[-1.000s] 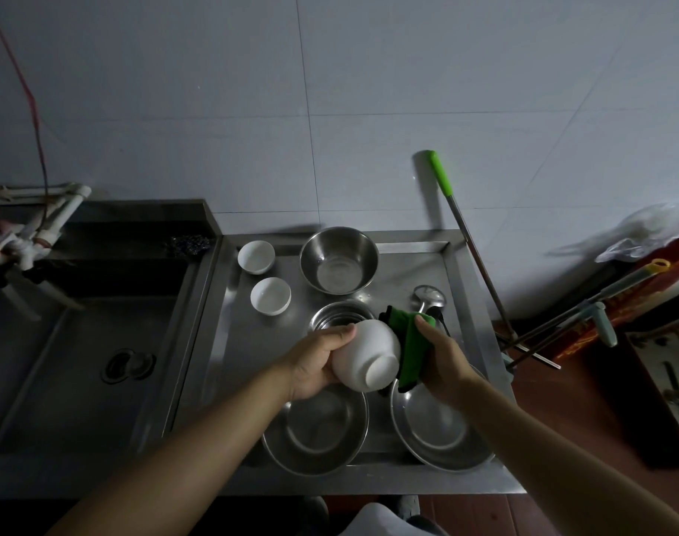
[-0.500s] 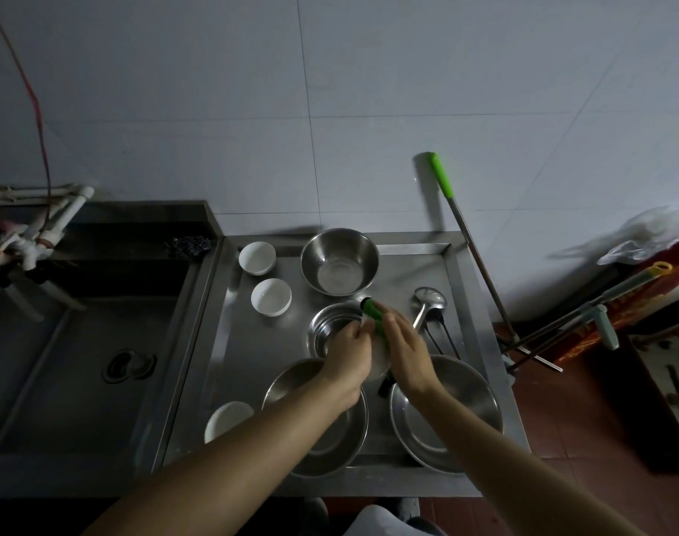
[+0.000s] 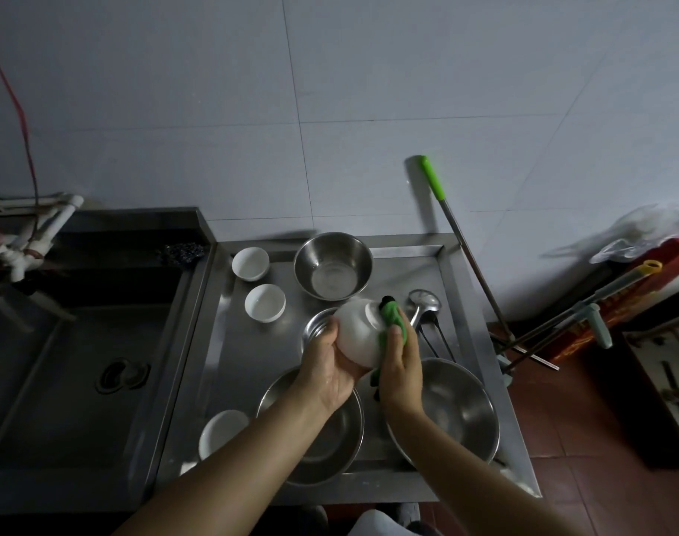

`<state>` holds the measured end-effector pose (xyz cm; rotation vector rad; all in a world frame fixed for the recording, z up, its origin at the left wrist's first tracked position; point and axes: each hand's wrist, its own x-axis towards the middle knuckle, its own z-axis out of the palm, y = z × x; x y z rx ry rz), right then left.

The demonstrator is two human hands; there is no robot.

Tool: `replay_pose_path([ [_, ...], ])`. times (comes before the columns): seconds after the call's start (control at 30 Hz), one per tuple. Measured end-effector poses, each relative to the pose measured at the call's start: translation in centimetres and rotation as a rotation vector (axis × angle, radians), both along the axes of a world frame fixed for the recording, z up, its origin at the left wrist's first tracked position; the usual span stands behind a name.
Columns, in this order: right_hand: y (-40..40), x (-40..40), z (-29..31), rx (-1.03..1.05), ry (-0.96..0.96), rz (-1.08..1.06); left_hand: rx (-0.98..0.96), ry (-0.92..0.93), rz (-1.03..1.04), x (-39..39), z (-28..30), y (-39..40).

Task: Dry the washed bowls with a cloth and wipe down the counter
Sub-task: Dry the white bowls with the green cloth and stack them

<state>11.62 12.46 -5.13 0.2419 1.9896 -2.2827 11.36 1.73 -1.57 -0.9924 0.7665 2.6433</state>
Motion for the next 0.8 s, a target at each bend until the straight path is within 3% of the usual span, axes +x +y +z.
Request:
replay_pose_path([
  [0.07, 0.3, -1.0, 0.4, -0.085, -0.176, -0.036, -0.067, 0.005, -0.041, 0.2, -0.2, -0.4],
  [0.2, 1.1, -3.5, 0.5, 0.025, -0.320, 0.082, -0.324, 0.024, -0.178, 0.2, -0.1, -0.9],
  [0.37, 1.6, -4.6, 0.7, 0.136, -0.349, 0.183, -0.806, 0.135, -0.395, 0.4, 0.0, -0.2],
  [0.47, 1.4, -4.2, 0.9, 0.273, -0.252, 0.246, -1.074, 0.124, -0.541, 0.4, 0.1, 0.7],
  [0.53, 0.7, -3.7, 0.8, 0.433, -0.114, 0.299, -0.979, 0.027, -0.502, -0.1, -0.3, 1.4],
  [0.67, -0.7, -1.8, -0.7, 0.634, 0.274, 0.255, -0.361, -0.134, -0.108, -1.2, -1.3, 1.9],
  [0.8, 0.1, -0.5, -3.1, 0.779, 0.643, 0.119, -0.171, -0.097, 0.074, -1.5, -0.3, 1.1],
])
